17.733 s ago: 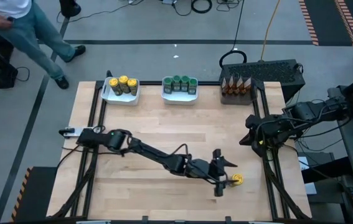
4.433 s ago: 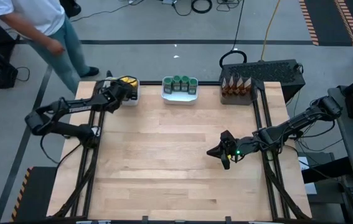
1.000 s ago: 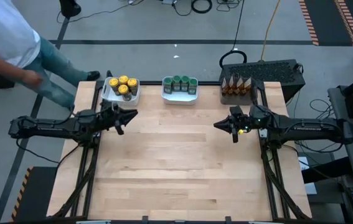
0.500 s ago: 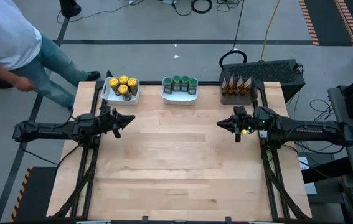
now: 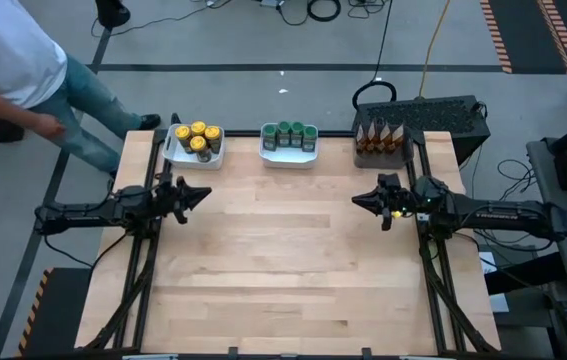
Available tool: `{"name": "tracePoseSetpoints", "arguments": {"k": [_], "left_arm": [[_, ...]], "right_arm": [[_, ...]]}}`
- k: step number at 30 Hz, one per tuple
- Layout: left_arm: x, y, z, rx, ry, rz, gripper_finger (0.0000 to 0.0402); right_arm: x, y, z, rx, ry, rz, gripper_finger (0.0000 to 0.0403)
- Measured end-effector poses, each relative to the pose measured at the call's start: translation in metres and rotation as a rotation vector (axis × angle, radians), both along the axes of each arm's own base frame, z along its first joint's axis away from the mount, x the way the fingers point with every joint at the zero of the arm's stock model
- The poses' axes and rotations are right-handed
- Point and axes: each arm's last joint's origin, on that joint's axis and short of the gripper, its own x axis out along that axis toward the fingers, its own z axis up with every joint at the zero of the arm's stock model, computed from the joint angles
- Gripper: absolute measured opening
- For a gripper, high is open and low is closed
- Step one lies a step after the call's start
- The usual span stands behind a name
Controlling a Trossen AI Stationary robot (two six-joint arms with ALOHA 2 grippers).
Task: Sort spices by type
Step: Return to Home Position
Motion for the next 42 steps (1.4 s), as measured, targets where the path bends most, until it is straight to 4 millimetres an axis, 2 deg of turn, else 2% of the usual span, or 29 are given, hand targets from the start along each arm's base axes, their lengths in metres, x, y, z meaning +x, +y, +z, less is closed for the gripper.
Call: {"name": "tracePoseSetpoints", "arguments": {"k": [22,28,35,42], "left_arm": [[-0.001,-0.002,-0.008,0.052,0.085,-0.071,0.0008],[-0.001,-0.002,-0.008,0.034,0.084,-0.079,0.0008],[-0.001,-0.002,-0.009,0.053,0.103,-0.077,0.0008],[-0.001,-0.002,-0.009,0.095,0.118,-0.057,0.0008]], "right_arm": [[-0.008,-0.002,-0.004,-0.049,0.047,-0.019,0.0],[-0.018,-0.001,-0.011,-0.006,0.127,-0.076,0.0],[-0.028,-0.002,-0.005,-0.076,0.069,-0.177,0.0],[-0.032,-0.001,-0.005,-0.105,0.067,-0.178,0.0]]}}
